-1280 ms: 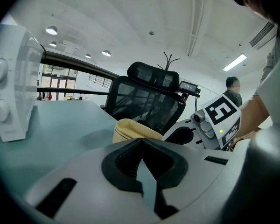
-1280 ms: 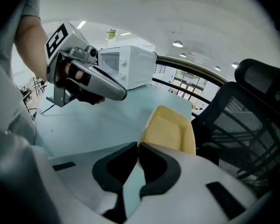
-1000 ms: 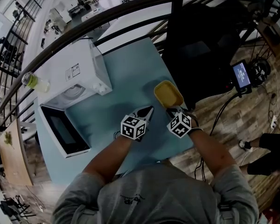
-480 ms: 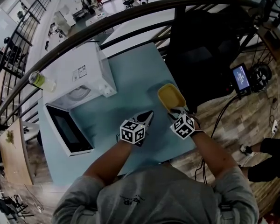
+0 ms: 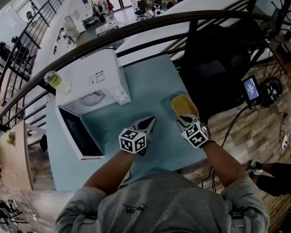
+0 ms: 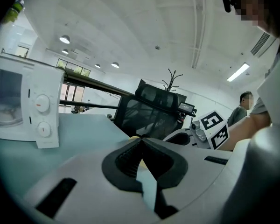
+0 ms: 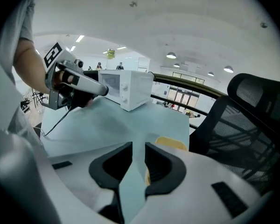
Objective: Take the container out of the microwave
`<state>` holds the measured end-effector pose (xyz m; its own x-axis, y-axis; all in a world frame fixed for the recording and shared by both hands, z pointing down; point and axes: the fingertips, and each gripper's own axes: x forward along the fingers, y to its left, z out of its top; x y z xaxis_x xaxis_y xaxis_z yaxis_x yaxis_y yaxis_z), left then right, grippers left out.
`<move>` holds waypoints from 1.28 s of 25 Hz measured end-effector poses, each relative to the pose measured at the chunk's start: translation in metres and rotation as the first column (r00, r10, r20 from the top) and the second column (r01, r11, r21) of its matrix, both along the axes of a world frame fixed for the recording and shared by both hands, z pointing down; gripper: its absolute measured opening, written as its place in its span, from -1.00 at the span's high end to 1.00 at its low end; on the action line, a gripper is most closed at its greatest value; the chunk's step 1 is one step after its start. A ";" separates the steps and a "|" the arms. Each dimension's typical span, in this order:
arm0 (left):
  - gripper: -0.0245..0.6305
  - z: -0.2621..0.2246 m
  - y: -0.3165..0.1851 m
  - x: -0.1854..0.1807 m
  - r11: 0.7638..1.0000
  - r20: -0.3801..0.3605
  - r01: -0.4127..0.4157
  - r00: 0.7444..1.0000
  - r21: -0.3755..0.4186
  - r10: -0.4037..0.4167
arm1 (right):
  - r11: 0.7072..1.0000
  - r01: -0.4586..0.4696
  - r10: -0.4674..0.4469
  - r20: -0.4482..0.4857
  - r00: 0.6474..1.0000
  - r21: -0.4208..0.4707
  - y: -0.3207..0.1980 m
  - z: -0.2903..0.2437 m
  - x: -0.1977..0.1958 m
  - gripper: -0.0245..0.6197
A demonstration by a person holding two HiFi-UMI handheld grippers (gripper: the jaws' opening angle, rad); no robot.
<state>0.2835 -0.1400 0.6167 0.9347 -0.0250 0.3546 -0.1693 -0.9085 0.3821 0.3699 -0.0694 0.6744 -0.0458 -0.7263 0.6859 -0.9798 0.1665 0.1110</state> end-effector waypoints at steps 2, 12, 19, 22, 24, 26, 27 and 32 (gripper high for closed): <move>0.88 -0.012 -0.008 -0.011 1.000 -0.013 0.016 1.000 0.013 -0.016 | 1.000 -0.009 0.009 0.019 1.000 0.022 -0.005 -0.013 -0.006 0.65; 0.88 -0.067 -0.054 -0.072 0.991 -0.071 0.118 0.991 0.064 -0.114 | 0.993 -0.015 0.008 0.052 0.999 0.120 -0.044 -0.069 -0.028 0.76; 0.88 -0.100 -0.066 -0.111 0.983 -0.101 0.150 0.985 0.108 -0.139 | 0.985 0.035 -0.045 0.056 0.997 0.171 -0.077 -0.106 -0.057 0.81; 0.88 -0.112 -0.072 -0.128 0.977 -0.110 0.171 0.981 0.130 -0.157 | 0.979 0.060 -0.074 0.062 0.995 0.196 -0.093 -0.122 -0.071 0.82; 0.88 -0.121 -0.077 -0.140 0.972 -0.121 0.191 0.977 0.138 -0.175 | 0.975 0.072 -0.089 0.071 0.994 0.212 -0.102 -0.132 -0.079 0.83; 0.88 -0.132 -0.080 -0.152 0.967 -0.133 0.212 0.972 0.142 -0.194 | 0.971 0.083 -0.103 0.078 0.992 0.225 -0.109 -0.143 -0.089 0.83; 0.88 -0.137 -0.081 -0.159 0.964 -0.139 0.223 0.969 0.145 -0.203 | 0.969 0.091 -0.112 0.077 0.991 0.230 -0.111 -0.148 -0.094 0.84; 0.88 -0.160 -0.086 -0.191 0.947 -0.165 0.275 0.954 0.164 -0.249 | 0.957 0.147 -0.167 0.061 0.984 0.251 -0.125 -0.168 -0.122 0.85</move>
<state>0.0929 -0.2257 0.4563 0.9262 -0.3278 0.1864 -0.3675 -0.8955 0.2509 0.2482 -0.1940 0.5063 -0.2206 -0.8506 0.4773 -0.9509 0.2965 0.0889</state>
